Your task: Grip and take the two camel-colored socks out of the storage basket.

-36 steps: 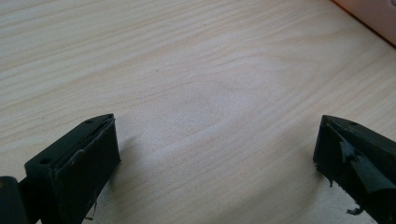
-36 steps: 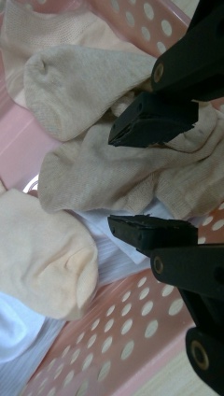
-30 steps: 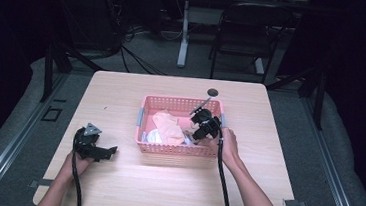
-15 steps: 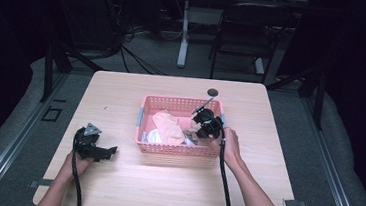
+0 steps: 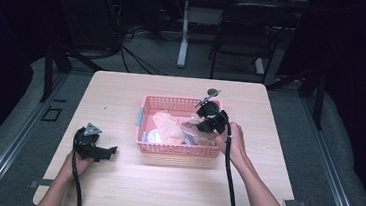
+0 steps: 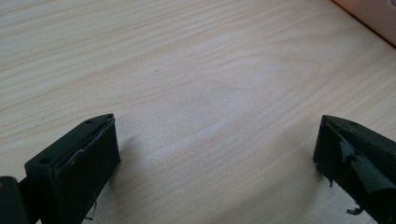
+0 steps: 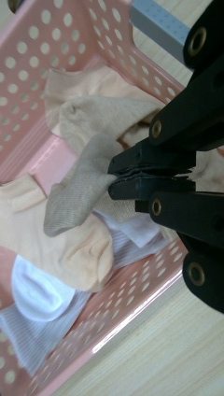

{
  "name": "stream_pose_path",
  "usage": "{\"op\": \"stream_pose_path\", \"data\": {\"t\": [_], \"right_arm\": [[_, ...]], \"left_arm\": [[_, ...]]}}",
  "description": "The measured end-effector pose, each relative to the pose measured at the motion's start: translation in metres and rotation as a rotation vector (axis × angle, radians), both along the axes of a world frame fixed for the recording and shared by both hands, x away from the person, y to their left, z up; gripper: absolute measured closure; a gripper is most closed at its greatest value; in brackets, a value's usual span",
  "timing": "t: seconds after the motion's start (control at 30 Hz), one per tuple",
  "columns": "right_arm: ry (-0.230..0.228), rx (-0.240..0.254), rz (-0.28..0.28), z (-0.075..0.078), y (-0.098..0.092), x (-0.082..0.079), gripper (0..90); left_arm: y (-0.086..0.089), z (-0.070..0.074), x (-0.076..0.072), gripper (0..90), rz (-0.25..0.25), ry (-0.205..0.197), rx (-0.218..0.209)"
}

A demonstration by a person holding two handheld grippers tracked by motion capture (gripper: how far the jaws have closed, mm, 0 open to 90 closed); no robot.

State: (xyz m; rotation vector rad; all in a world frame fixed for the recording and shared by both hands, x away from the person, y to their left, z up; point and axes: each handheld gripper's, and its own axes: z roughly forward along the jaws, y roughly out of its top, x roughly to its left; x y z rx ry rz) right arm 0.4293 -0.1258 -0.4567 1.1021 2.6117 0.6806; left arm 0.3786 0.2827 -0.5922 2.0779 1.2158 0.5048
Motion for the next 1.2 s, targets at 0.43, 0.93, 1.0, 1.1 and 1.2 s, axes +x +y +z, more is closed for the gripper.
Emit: {"op": "stream_pose_path", "data": {"t": [0.43,0.93,1.0,1.1,1.2], "right_arm": [[-0.051,0.046,-0.015,0.032,-0.004,-0.001,87.6],[-0.106,0.093,-0.004,0.066,-0.007,-0.007,87.7],[-0.108,0.093,0.000,0.068,-0.007,-0.007,87.7],[-0.116,0.107,0.007,0.071,-0.007,-0.007,87.7],[-0.123,0.119,0.007,0.073,-0.009,-0.008,87.7]], "left_arm": [[0.000,0.000,0.000,0.0,0.000,0.000,0.000],[0.000,0.000,0.000,0.0,0.000,0.000,0.000],[0.000,0.000,0.000,0.0,0.000,0.000,0.000],[0.000,0.000,0.000,0.0,0.000,0.000,0.000],[0.000,0.000,0.000,0.0,0.000,0.001,0.001]]}}
